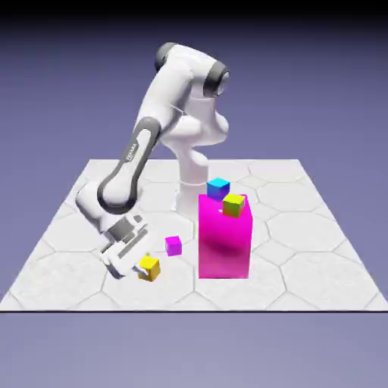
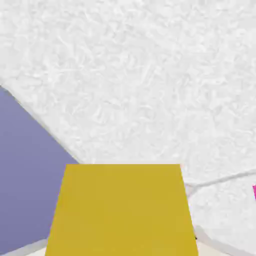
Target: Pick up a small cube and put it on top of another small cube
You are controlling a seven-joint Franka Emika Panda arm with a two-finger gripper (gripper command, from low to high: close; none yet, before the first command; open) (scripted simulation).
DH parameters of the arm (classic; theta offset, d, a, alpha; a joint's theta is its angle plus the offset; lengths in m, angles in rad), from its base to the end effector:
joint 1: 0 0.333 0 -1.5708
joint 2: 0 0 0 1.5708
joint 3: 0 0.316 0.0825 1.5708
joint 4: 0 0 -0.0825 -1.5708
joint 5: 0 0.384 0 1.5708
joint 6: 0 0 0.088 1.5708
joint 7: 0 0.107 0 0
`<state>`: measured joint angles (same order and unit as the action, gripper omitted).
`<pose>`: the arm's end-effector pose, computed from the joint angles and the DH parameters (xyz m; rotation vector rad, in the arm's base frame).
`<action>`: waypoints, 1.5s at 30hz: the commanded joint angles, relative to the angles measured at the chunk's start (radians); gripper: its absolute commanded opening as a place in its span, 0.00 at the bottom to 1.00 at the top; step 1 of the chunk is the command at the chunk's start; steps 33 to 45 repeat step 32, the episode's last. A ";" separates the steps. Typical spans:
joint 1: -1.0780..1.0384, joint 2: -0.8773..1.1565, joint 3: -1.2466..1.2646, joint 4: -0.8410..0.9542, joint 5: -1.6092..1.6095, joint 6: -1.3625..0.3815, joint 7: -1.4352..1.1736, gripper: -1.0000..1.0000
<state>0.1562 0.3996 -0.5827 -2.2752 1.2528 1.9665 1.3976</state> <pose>0.4665 -0.1579 0.1872 -0.5214 2.4780 1.0016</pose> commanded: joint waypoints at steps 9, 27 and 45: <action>-0.191 -0.273 0.326 -0.030 -0.239 -0.123 0.104 0.00; -0.436 -0.644 0.844 -0.171 -0.531 -0.170 0.222 0.00; -0.450 -0.654 0.825 -0.129 -0.553 -0.225 0.236 1.00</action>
